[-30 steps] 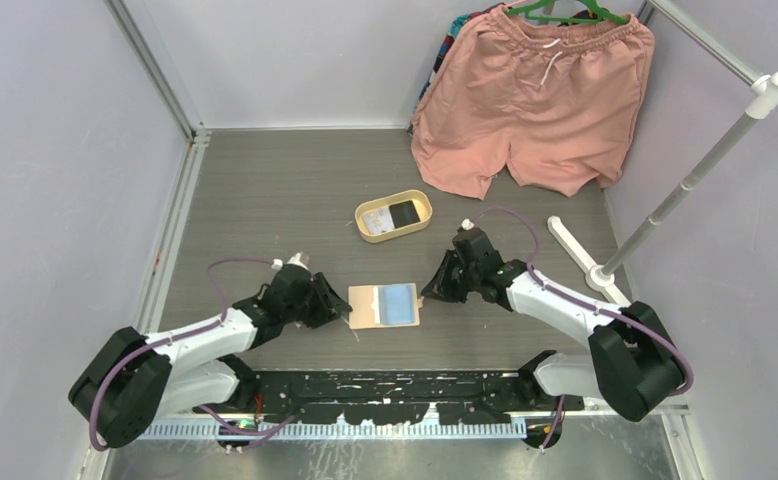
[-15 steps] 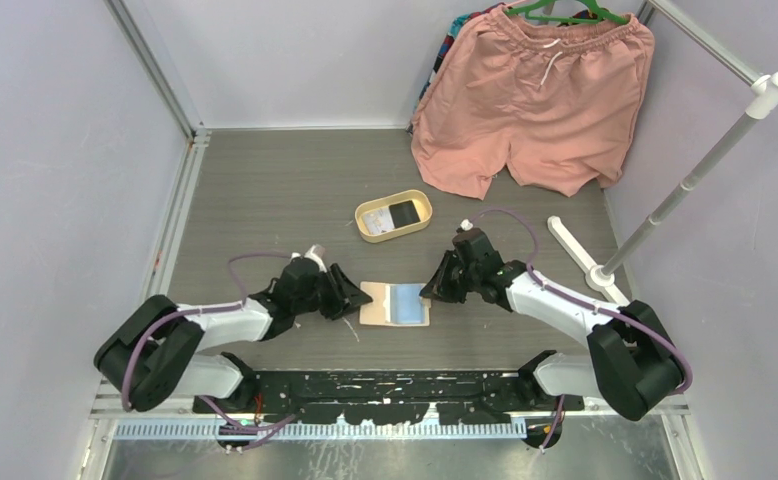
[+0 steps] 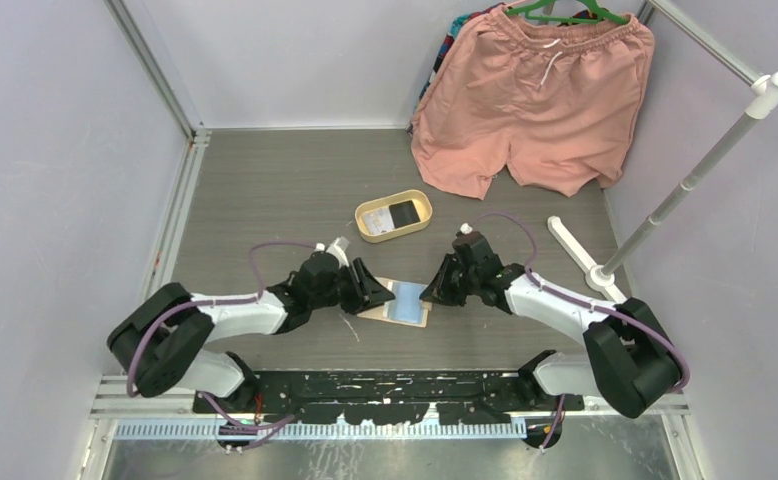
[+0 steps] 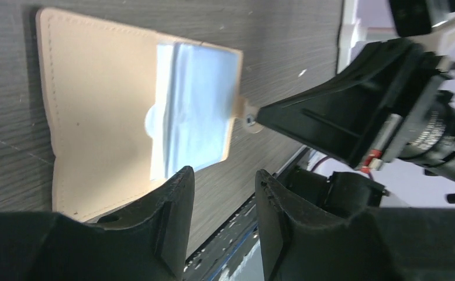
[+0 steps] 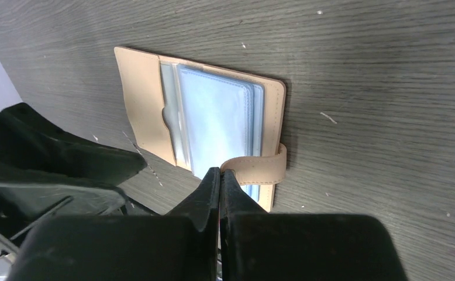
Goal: Take the credit cards out of the card holder
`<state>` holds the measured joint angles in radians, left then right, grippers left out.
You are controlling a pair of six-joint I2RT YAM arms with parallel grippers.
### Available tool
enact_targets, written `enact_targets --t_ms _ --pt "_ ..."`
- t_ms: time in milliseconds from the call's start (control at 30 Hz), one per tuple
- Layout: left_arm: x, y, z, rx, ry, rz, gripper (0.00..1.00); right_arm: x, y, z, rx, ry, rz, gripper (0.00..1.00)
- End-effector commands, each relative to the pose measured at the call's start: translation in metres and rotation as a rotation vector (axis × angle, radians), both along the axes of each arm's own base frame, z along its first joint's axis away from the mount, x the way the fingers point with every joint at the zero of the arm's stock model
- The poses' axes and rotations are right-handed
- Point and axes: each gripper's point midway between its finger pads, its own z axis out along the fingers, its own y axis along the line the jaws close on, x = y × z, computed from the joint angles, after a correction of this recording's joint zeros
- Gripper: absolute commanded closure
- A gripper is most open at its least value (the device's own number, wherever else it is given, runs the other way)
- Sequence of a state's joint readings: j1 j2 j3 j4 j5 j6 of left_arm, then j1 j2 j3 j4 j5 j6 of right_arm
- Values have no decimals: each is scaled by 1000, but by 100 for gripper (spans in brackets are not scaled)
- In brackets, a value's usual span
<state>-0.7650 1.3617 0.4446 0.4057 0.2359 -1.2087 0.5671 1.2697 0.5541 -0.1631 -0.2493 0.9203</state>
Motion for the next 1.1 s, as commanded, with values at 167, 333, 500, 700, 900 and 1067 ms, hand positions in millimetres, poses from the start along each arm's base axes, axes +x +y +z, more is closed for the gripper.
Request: enact_targets --t_ms 167,333,500,700,900,1067 --pt "19 4 31 76 -127 31 55 5 -3 14 13 -51 -8 95" --pt "34 26 38 101 -146 58 54 16 -11 38 -22 -130 -15 62" --pt "52 56 46 130 -158 60 51 33 -34 60 -97 -194 -37 32" --pt "71 107 61 327 -232 103 13 53 -67 83 -178 -299 -116 0" --pt "85 169 83 433 -277 222 0 65 -101 97 -332 -360 -203 0" --pt "92 210 94 440 -296 323 0 73 -120 108 -385 -410 -279 0"
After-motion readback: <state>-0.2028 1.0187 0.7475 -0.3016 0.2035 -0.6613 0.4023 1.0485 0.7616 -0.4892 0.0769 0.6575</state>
